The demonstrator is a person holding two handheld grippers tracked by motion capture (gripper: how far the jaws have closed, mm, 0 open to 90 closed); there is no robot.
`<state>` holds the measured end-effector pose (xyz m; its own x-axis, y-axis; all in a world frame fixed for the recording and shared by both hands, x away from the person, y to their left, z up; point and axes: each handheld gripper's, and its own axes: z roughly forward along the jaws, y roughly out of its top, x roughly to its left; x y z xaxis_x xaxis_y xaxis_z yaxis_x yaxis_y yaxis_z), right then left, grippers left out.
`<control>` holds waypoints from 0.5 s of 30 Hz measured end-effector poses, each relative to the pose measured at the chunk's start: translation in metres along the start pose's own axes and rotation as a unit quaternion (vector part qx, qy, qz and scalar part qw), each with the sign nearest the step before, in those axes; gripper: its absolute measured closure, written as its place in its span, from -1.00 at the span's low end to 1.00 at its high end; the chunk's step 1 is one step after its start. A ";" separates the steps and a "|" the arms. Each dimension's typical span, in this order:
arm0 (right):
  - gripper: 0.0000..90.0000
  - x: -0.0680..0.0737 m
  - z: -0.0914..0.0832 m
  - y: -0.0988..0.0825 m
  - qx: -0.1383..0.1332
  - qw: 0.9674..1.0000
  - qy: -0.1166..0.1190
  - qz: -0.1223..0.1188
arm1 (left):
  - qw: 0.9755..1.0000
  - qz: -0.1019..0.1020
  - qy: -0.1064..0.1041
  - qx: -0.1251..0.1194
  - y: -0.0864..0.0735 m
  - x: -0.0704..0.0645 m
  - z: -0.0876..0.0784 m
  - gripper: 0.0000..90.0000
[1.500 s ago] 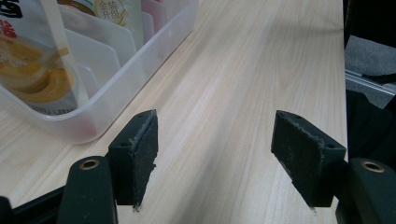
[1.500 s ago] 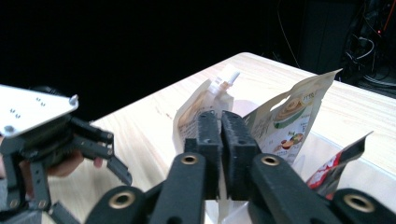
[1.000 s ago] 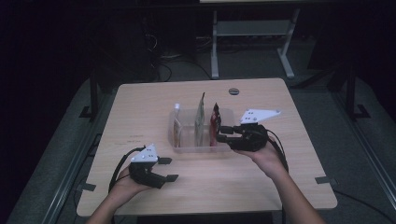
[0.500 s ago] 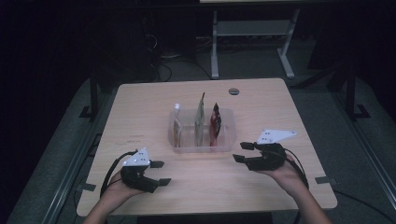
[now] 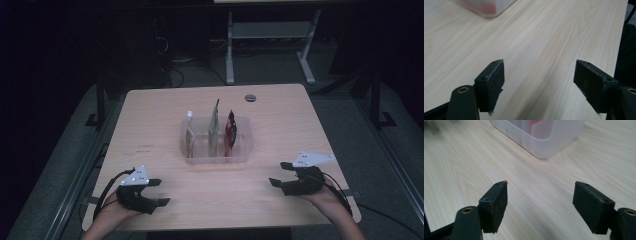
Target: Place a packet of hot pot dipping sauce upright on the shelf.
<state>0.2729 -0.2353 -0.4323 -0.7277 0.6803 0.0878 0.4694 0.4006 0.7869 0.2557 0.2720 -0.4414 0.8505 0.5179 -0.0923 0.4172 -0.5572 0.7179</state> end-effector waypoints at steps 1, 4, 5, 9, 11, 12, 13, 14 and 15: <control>-0.42 -0.002 -0.001 -0.003 -0.001 1.000 0.001 0.002 | 1.000 -0.002 0.002 0.003 -0.002 0.000 0.000 -0.48; -0.49 -0.006 -0.004 -0.013 0.000 1.000 -0.003 0.009 | 1.000 0.005 0.010 0.018 -0.004 0.001 0.000 -0.53; -0.52 -0.007 -0.005 -0.016 0.003 1.000 -0.007 0.011 | 1.000 0.006 0.011 0.020 -0.004 0.002 0.000 -0.55; -0.58 -0.010 -0.005 -0.022 0.012 1.000 -0.014 0.009 | 1.000 0.011 0.012 0.023 -0.003 0.002 0.001 -0.60; -0.60 -0.011 -0.003 -0.023 0.015 1.000 -0.017 0.007 | 1.000 0.013 0.011 0.024 -0.003 0.003 0.001 -0.60; -0.60 -0.011 -0.003 -0.023 0.015 1.000 -0.015 0.005 | 1.000 0.013 0.011 0.023 -0.003 0.004 0.001 -0.60; -0.60 -0.011 -0.003 -0.023 0.017 1.000 -0.014 0.008 | 1.000 0.011 0.012 0.021 -0.003 0.004 0.001 -0.60; -0.61 -0.012 -0.002 -0.023 0.016 1.000 -0.014 0.009 | 1.000 0.010 0.012 0.021 -0.003 0.004 0.001 -0.60; -0.61 -0.012 -0.003 -0.023 0.016 1.000 -0.014 0.009 | 1.000 0.011 0.013 0.021 -0.003 0.005 0.001 -0.60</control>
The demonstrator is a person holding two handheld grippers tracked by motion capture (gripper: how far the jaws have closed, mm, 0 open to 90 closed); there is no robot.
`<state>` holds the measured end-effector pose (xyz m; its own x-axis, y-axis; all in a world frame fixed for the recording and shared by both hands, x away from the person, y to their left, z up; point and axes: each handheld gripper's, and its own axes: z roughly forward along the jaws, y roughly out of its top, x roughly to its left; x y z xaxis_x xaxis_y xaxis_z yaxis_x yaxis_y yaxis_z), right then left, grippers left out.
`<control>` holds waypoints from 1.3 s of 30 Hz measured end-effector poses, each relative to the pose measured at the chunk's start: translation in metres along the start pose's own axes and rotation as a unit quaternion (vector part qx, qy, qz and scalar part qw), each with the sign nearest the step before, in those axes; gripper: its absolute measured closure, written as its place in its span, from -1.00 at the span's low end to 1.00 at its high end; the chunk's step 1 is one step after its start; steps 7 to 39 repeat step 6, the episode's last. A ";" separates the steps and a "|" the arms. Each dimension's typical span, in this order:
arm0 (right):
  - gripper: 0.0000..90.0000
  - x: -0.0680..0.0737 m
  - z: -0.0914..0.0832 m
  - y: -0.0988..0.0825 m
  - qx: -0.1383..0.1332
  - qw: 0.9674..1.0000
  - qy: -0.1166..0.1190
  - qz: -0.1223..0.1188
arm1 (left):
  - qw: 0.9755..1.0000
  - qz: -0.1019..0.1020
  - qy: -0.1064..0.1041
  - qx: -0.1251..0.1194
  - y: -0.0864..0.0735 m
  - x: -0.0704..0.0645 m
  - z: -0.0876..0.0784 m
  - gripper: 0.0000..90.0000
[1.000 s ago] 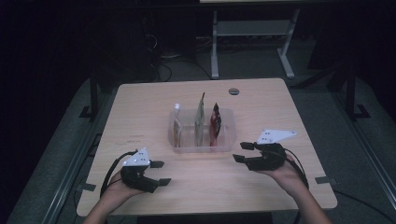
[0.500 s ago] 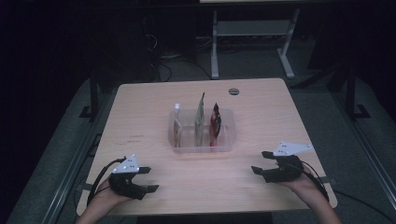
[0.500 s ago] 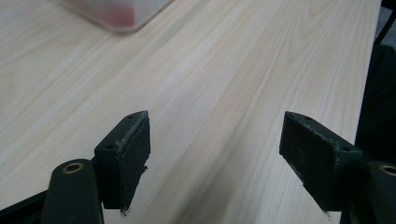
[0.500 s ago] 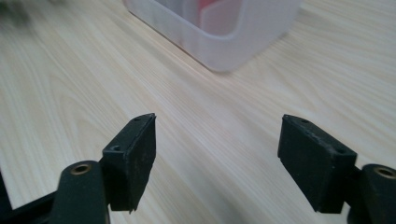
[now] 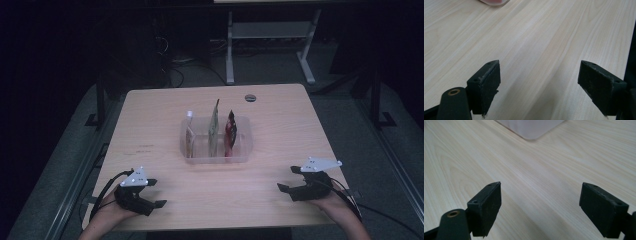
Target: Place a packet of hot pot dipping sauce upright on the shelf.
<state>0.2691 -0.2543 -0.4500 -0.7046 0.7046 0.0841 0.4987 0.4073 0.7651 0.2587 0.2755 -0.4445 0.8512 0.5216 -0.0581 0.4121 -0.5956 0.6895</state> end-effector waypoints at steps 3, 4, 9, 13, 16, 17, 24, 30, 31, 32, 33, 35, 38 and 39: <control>-0.62 -0.001 -0.002 0.001 -0.009 1.000 -0.003 -0.002 | 1.000 0.008 0.005 0.003 0.000 -0.001 0.000 -0.60; -0.63 -0.001 -0.003 0.002 -0.013 1.000 -0.004 -0.002 | 1.000 0.007 0.007 0.001 0.000 -0.001 0.000 -0.61; -0.64 -0.001 -0.004 0.002 -0.015 1.000 -0.006 -0.004 | 1.000 0.010 0.009 0.002 0.000 -0.001 0.000 -0.61; -0.64 -0.001 -0.004 0.002 -0.015 1.000 -0.006 -0.004 | 1.000 0.010 0.009 0.002 0.000 -0.001 0.000 -0.61; -0.64 -0.001 -0.004 0.002 -0.015 1.000 -0.006 -0.004 | 1.000 0.010 0.009 0.002 0.000 -0.001 0.000 -0.61; -0.64 -0.001 -0.004 0.002 -0.015 1.000 -0.006 -0.004 | 1.000 0.010 0.009 0.002 0.000 -0.001 0.000 -0.61; -0.64 -0.001 -0.004 0.002 -0.015 1.000 -0.006 -0.004 | 1.000 0.010 0.009 0.002 0.000 -0.001 0.000 -0.61; -0.64 -0.001 -0.004 0.002 -0.015 1.000 -0.006 -0.004 | 1.000 0.010 0.009 0.002 0.000 -0.001 0.000 -0.61; -0.64 -0.001 -0.004 0.002 -0.015 1.000 -0.006 -0.004 | 1.000 0.010 0.009 0.002 0.000 -0.001 0.000 -0.61; -0.64 -0.001 -0.004 0.002 -0.015 1.000 -0.006 -0.004 | 1.000 0.010 0.009 0.002 0.000 -0.001 0.000 -0.61; -0.64 -0.001 -0.004 0.002 -0.015 1.000 -0.006 -0.004 | 1.000 0.010 0.009 0.002 0.000 -0.001 0.000 -0.61; -0.64 -0.001 -0.004 0.002 -0.015 1.000 -0.006 -0.004 | 1.000 0.010 0.009 0.002 0.000 -0.001 0.000 -0.61; -0.64 -0.001 -0.004 0.002 -0.015 1.000 -0.006 -0.004 | 1.000 0.010 0.009 0.002 0.000 -0.001 0.000 -0.61; -0.64 -0.001 -0.004 0.002 -0.015 1.000 -0.006 -0.004 | 1.000 0.010 0.009 0.002 0.000 -0.001 0.000 -0.61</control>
